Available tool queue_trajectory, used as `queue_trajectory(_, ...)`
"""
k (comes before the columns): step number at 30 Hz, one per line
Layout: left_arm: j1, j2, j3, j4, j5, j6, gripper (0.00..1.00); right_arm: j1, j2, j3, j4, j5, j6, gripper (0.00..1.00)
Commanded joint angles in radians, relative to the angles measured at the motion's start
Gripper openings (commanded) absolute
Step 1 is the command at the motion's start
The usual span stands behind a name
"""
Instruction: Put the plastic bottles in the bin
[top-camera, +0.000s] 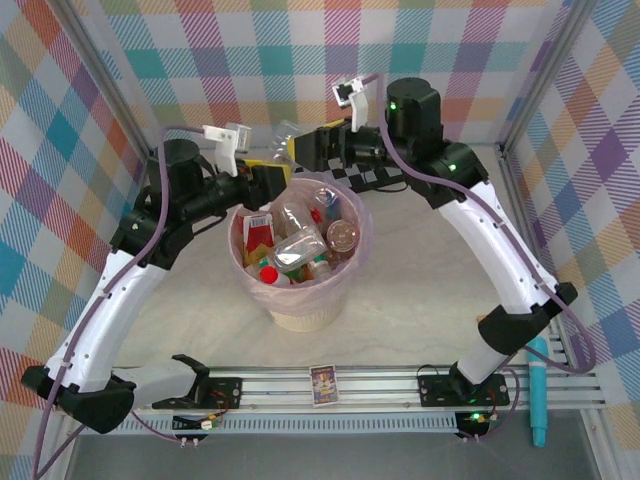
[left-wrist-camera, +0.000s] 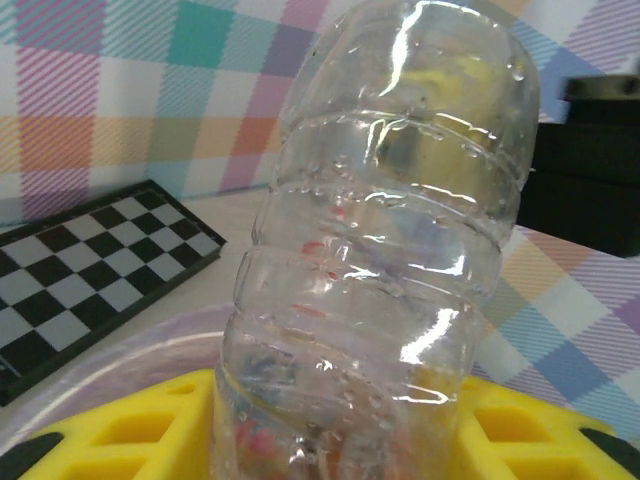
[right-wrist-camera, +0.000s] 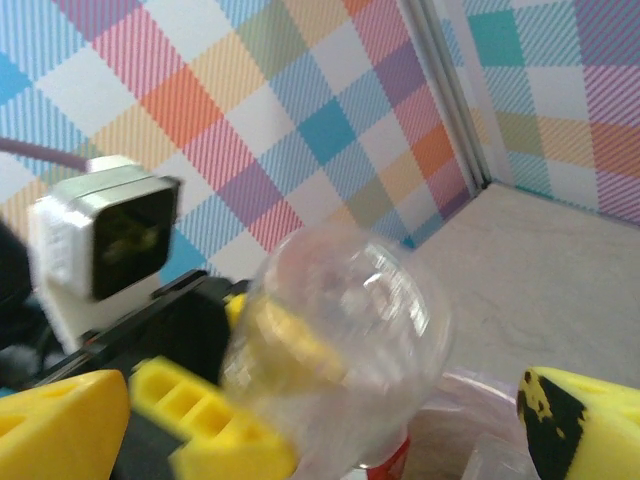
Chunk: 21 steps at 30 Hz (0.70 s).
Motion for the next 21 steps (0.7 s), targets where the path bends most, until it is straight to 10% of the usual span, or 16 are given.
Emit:
queue_trajectory(1,-0.03,0.025,0.037,-0.018,0.03,0.035,0.46,0.005,0.045,0.062,-0.023,0.018,-0.013,1.0)
queue_trajectory(11,-0.044,0.037,0.023,0.009,0.019,0.025,0.48,0.002,0.102,0.106,-0.051,0.036,0.019,0.64)
queue_trajectory(17,-0.043,0.019,-0.01,0.048,-0.033,-0.011,0.86,-0.003,0.05,-0.017,0.042,0.134,0.043,0.6)
queue_trajectory(21,-0.041,-0.056,-0.056,0.054,-0.148,-0.074,0.92,-0.005,-0.009,-0.155,0.17,0.234,0.056,0.56)
